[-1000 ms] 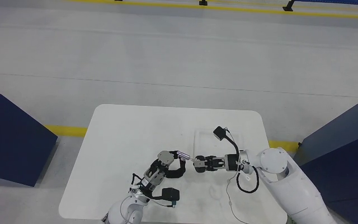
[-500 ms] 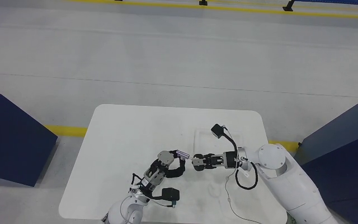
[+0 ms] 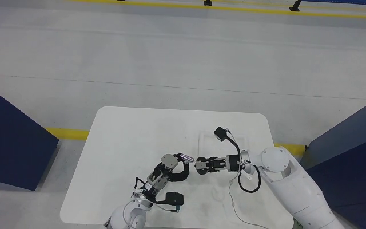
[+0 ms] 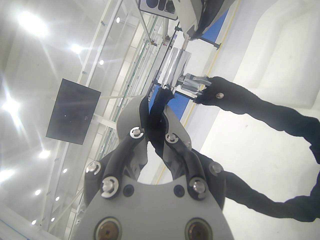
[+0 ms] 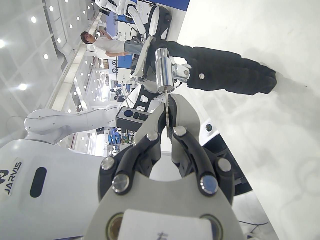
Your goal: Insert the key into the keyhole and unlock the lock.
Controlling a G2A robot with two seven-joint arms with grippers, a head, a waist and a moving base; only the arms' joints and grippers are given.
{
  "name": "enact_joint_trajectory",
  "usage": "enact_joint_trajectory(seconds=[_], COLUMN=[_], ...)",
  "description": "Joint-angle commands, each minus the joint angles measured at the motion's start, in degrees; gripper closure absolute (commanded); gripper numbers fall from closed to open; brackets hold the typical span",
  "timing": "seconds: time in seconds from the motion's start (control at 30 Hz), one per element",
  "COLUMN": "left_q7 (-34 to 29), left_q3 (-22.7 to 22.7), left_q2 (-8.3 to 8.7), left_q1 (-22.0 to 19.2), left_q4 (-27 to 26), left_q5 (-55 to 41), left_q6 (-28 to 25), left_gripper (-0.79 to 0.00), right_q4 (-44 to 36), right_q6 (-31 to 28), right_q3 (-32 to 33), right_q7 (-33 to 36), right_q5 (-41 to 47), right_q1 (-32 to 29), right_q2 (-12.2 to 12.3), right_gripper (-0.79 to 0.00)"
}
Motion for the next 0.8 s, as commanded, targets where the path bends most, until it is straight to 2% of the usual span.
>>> enact_joint_trajectory(seconds=[0.0,0.07,0.5,0.53,0.57,0.63,0.77], left_q7=[0.0,0.0,0.0,0.0,0.0,0.0,0.0], left_q3=[0.0,0.0,0.0,0.0,0.0,0.0,0.0], left_q2=[0.0,0.0,0.0,0.0,0.0,0.0,0.0], left_q1=[0.0,0.0,0.0,0.0,0.0,0.0,0.0], left_q4=[0.0,0.0,0.0,0.0,0.0,0.0,0.0], left_q5=[0.0,0.0,0.0,0.0,0.0,0.0,0.0], left_q6=[0.0,0.0,0.0,0.0,0.0,0.0,0.0], left_gripper=[0.0,0.0,0.0,0.0,0.0,0.0,0.0], right_q4=[0.1,0.1,1.2,1.4,1.6,2.0,2.4], right_q6=[-0.2,-0.5,-3.8,-4.5,-5.5,-7.9,-12.1], right_q3=[0.2,0.5,4.0,4.4,5.0,6.0,7.9], right_q7=[-0.1,-0.1,-2.1,-2.4,-2.7,-2.8,-3.1], right_q5=[0.0,0.2,1.1,1.0,1.2,1.4,1.3], right_q1=[-0.2,-0.5,-3.1,-3.3,-3.7,-4.6,-6.4], right_q2=[0.0,0.1,0.6,0.7,0.7,0.9,1.3], right_gripper=[-0.757,-0.785,-0.776,-0.757,-0.665,-0.563,-0.409])
